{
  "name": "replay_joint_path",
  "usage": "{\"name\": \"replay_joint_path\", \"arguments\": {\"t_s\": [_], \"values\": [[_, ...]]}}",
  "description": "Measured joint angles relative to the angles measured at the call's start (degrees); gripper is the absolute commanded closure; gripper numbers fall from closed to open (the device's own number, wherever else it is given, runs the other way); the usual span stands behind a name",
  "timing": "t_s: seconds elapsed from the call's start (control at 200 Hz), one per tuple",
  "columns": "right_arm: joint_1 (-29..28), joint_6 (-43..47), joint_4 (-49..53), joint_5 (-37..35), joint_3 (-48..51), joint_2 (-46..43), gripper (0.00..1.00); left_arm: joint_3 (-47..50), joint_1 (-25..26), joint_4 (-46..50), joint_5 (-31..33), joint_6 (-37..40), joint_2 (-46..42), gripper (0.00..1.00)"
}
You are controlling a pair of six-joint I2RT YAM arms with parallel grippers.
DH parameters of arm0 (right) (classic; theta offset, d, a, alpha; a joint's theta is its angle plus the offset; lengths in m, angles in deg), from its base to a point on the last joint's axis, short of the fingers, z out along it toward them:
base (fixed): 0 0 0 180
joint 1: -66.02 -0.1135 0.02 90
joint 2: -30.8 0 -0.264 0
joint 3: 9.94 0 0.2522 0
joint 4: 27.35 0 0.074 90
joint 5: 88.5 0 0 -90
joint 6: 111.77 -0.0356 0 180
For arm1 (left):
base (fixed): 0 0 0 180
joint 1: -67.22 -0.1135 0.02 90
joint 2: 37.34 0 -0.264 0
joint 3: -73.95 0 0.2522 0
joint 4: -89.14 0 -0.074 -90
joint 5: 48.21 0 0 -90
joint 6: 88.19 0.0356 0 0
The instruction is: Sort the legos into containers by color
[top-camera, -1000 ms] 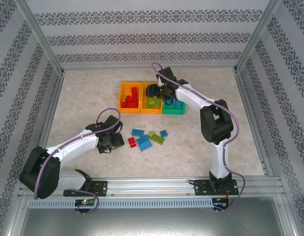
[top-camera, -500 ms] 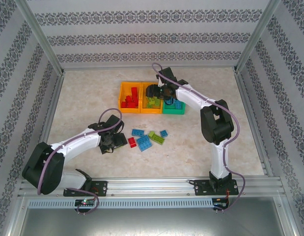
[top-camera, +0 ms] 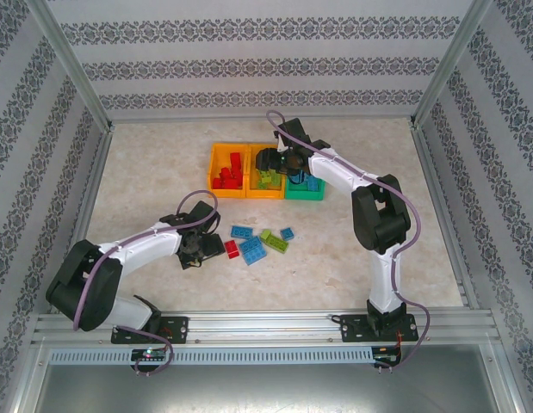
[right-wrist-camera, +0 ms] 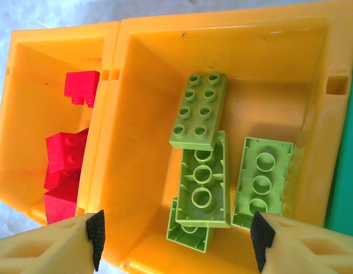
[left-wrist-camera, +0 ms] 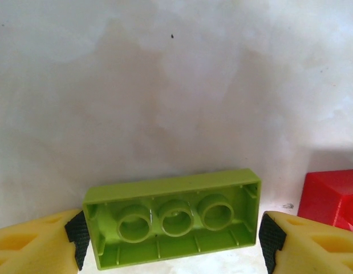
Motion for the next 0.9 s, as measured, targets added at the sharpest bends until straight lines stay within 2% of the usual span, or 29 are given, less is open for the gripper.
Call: {"name": "replay_joint_path", "arguments": {"t_s": [0.51, 0.734, 0.899], "values": [[0.02, 0.13, -0.55, -1.29, 4.37, -4.07, 0.28, -2.45, 0.00, 2.80, 0.59, 1.33, 2.84, 0.35], [0.02, 2.60, -1.01, -3.32, 12.28, -12.50, 0.26, -3.54, 0.00, 3.23, 1.73, 2.16, 2.29, 0.37], [0.00, 6.47, -2.14, -4.37, 22.38, -21.22, 0.26, -12.74, 0.00, 4.39, 3.17, 5.75, 2.40, 0.37]]}}
